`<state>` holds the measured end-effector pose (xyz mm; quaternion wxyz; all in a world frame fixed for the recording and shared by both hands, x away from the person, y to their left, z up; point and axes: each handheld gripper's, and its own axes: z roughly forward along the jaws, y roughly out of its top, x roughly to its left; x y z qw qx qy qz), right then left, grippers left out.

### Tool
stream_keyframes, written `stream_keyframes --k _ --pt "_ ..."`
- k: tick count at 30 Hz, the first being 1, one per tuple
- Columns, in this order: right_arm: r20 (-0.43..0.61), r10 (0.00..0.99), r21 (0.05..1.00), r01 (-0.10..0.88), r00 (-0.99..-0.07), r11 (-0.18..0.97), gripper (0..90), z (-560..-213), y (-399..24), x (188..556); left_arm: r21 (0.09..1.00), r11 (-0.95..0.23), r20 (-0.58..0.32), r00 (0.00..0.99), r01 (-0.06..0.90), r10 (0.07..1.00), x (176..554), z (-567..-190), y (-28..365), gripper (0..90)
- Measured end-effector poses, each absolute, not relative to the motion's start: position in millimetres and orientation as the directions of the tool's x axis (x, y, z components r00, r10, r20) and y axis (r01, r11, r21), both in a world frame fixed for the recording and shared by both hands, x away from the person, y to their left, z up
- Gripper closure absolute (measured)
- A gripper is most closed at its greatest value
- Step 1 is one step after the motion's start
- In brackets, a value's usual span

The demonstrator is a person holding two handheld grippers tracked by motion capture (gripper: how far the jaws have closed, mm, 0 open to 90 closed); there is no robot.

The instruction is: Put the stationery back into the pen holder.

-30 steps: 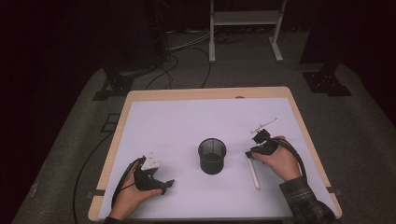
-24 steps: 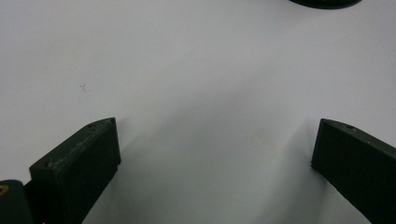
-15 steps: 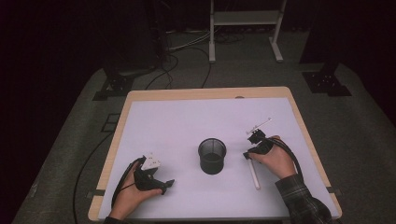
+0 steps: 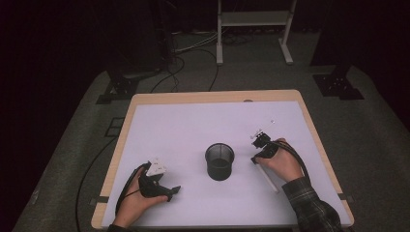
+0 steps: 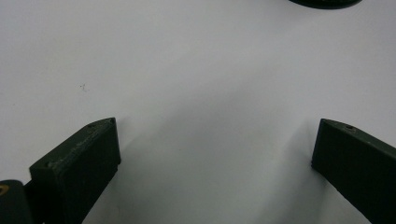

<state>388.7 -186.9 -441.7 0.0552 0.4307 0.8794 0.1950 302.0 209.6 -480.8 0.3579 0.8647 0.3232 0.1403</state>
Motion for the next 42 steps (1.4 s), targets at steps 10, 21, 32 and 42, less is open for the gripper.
stream_keyframes --k 10,21,32,42 --pt "0.023 0.76 0.345 0.719 -0.65 0.604 75.4 -443 -176 391 0.71 -0.534 0.011 0.751 0.459 0.66 302 -481 210 0.1" --pt "0.039 0.777 0.342 0.739 -0.629 0.581 78.1 -443 -176 391 0.712 -0.53 0.008 0.75 0.46 0.662 302 -481 209 0.1" --pt "0.123 0.775 0.462 0.727 -0.62 0.508 78.1 -432 -193 382 0.712 -0.531 0.009 0.75 0.459 0.661 302 -481 209 0.0" --pt "0.211 0.737 0.596 0.682 -0.642 0.423 78.1 -412 -210 375 0.713 -0.531 0.009 0.751 0.459 0.661 302 -481 209 0.1"
